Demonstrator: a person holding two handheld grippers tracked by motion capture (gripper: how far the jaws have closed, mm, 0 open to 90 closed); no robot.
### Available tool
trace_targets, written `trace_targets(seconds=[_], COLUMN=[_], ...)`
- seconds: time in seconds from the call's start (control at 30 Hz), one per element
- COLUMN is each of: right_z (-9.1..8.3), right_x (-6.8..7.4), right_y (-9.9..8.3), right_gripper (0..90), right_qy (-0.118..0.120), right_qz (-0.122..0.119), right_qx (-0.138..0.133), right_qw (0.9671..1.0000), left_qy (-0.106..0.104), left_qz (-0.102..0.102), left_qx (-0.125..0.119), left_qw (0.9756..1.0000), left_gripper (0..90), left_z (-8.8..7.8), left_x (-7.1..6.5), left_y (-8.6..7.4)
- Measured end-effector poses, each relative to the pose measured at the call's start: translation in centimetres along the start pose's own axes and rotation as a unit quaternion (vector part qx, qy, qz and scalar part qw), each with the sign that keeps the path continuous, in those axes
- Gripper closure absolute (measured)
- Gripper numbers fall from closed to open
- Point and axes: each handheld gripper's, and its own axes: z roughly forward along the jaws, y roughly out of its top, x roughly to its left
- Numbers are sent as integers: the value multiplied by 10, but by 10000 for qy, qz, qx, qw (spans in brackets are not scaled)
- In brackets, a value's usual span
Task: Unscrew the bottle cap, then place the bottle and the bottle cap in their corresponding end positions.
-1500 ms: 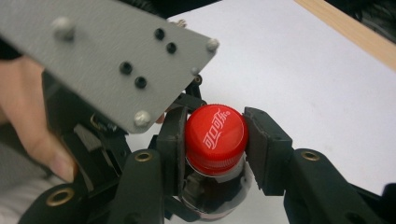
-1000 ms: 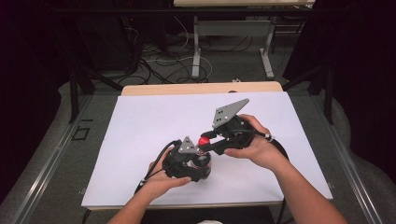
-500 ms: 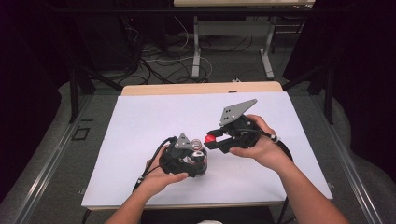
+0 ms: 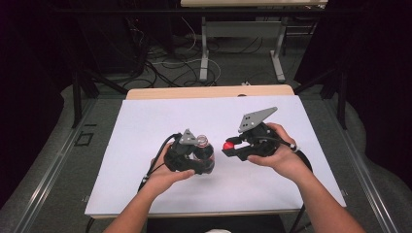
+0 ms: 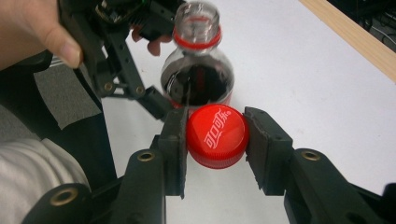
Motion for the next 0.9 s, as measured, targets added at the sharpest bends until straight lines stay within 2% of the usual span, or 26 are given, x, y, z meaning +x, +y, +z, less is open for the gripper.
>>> trace_targets(seconds=[0.07,0.3,0.43,0.63,0.8,0.9], right_z=[0,2,4,5,6,9], right_x=[-1,-4,-6,-9,-13,-14], right_y=[-5,-20,-28,-35,-37,-38], right_gripper=[612,612,612,612,612,613], right_qy=[-14,-20,-6,-51,-105,-167], right_qz=[45,199,304,456,439,495], right_qx=[-4,52,31,6,104,53], right_qw=[10000,9998,9995,9989,9989,9986], left_qy=[20,74,-17,57,180,277], left_qz=[-42,-2,-112,-155,-253,-294], left_qx=[-17,-38,-140,-111,-168,-175], left_qw=[10000,10000,9998,9998,9994,9990], left_gripper=[307,308,308,308,308,308], left_z=[1,4,9,22,32,39], left_x=[1,10,17,23,33,38], left_y=[5,27,39,58,70,75])
